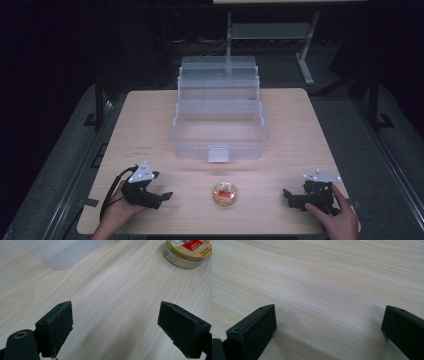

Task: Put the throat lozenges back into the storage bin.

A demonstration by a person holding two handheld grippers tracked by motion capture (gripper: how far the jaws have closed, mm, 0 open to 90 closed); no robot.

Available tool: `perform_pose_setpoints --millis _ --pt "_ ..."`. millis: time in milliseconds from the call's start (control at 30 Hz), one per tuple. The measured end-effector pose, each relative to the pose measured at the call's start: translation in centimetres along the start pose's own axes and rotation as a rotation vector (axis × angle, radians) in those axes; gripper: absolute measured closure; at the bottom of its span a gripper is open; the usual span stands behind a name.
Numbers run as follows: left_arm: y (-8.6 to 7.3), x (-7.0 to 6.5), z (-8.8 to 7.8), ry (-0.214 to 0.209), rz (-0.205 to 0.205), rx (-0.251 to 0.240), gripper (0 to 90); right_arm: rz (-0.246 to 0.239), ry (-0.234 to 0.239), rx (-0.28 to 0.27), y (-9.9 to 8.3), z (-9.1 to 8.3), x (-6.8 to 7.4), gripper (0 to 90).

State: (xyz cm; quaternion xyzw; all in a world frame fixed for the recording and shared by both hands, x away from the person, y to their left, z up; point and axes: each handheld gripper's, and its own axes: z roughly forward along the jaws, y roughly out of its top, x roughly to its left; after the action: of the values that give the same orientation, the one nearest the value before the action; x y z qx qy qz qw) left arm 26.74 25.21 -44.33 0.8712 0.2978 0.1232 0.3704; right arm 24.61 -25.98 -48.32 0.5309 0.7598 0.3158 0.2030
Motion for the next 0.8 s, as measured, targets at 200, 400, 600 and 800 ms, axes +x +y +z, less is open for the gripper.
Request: perform_pose_setpoints --millis 200,400,600,800 --pt "0.5 -0.2 0.3 -0.010 0.012 0.003 12.1 0.000 0.000 0.000 0.0 0.0 0.0 0.0" --pt "0.8 -0.4 0.6 -0.017 0.018 0.006 12.1 0.000 0.000 0.000 0.0 0.0 0.0 0.0" --pt "1.1 -0.6 0.8 -0.024 0.021 0.010 12.2 0.001 -0.001 -0.001 0.0 0.0 0.0 0.0" --pt "1.4 -0.8 1.1 -0.036 0.025 0.011 12.2 0.002 -0.001 0.000 0.0 0.0 0.0 0.0"
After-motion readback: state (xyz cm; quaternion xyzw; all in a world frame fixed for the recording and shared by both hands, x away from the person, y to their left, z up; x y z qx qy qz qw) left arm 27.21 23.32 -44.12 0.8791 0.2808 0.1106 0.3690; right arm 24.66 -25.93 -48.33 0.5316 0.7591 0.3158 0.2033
